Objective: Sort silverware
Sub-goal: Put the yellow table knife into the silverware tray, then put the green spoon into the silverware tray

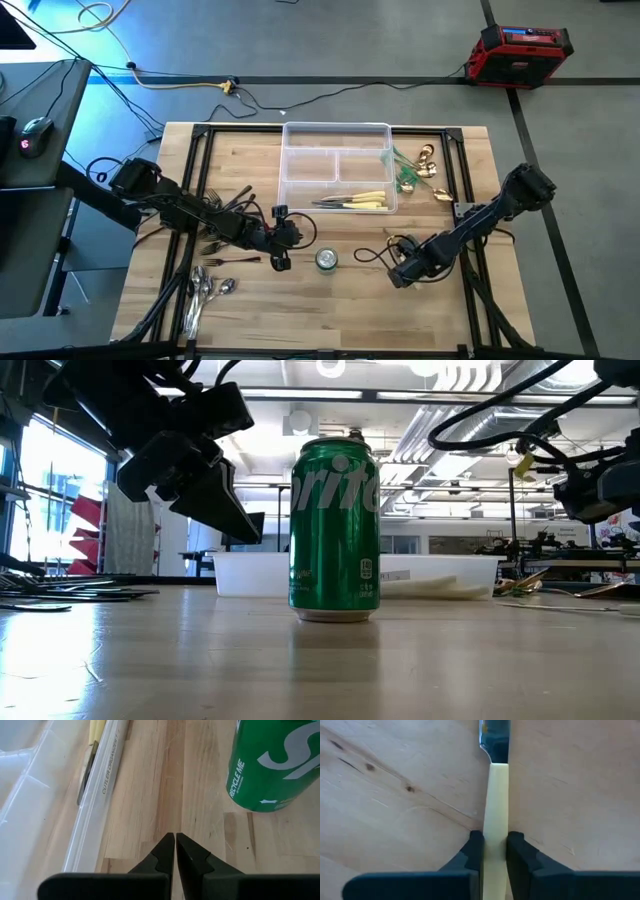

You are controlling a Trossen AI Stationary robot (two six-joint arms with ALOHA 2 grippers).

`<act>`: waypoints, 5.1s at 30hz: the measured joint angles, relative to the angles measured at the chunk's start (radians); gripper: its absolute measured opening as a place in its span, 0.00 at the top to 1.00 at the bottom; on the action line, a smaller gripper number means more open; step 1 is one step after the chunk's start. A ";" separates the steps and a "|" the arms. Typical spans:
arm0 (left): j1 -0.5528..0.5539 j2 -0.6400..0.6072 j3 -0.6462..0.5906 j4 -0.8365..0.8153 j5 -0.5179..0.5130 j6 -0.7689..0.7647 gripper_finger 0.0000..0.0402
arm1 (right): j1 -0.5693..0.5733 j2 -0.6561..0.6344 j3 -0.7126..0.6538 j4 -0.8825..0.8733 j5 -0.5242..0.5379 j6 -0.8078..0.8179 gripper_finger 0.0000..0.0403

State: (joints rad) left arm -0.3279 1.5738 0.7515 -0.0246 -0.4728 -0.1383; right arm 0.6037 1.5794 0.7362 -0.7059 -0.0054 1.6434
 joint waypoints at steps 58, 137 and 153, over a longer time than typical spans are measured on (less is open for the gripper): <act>0.000 0.001 0.000 0.044 0.000 0.027 1.00 | -0.768 0.115 0.387 0.008 0.151 -1.827 0.83; -0.001 0.000 0.000 0.060 0.003 0.031 1.00 | -1.284 -0.205 0.049 -0.363 0.112 -1.503 0.55; -0.002 0.000 0.000 0.049 0.023 0.037 1.00 | -1.326 -0.013 0.049 -0.228 0.214 -1.622 0.64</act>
State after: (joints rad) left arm -0.3302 1.5734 0.7513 0.0244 -0.4500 -0.1017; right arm -0.7223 1.5665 0.7853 -0.9341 0.2085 0.0212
